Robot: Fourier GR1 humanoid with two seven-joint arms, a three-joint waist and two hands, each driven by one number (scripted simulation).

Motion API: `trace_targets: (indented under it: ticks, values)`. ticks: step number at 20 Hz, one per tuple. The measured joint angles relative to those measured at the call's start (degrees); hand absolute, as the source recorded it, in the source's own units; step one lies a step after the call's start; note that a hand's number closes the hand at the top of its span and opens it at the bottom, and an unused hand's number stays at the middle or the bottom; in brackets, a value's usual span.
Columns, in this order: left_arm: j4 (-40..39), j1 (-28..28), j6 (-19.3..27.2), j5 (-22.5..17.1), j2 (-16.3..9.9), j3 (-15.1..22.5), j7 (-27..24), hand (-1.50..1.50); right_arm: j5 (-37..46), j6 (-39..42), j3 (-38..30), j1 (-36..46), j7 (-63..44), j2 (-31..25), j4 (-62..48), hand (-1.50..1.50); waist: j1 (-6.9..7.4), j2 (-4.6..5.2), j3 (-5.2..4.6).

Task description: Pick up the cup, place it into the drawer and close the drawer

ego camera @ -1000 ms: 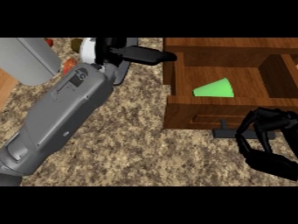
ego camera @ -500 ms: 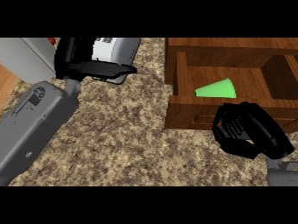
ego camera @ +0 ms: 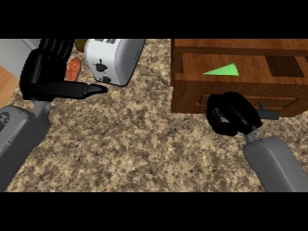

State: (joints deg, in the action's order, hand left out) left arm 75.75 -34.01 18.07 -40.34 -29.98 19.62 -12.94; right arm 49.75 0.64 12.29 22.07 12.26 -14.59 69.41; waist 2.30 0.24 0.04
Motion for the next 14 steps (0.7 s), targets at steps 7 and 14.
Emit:
trace_targets:
  ticks: [7,14]
  values:
    - [2.2,5.1,-3.9,0.2,-1.9,-3.0,-1.5,-1.5,1.3,-7.0,-4.9,14.1,7.8,2.5,-24.6,1.5,0.41,0.04,-0.17]
    - [3.2,8.2,-6.9,0.2,-2.6,-4.5,-2.2,-1.5,0.5,-8.2,-9.8,24.8,12.2,1.7,-41.8,1.5,1.58,0.36,-0.23]
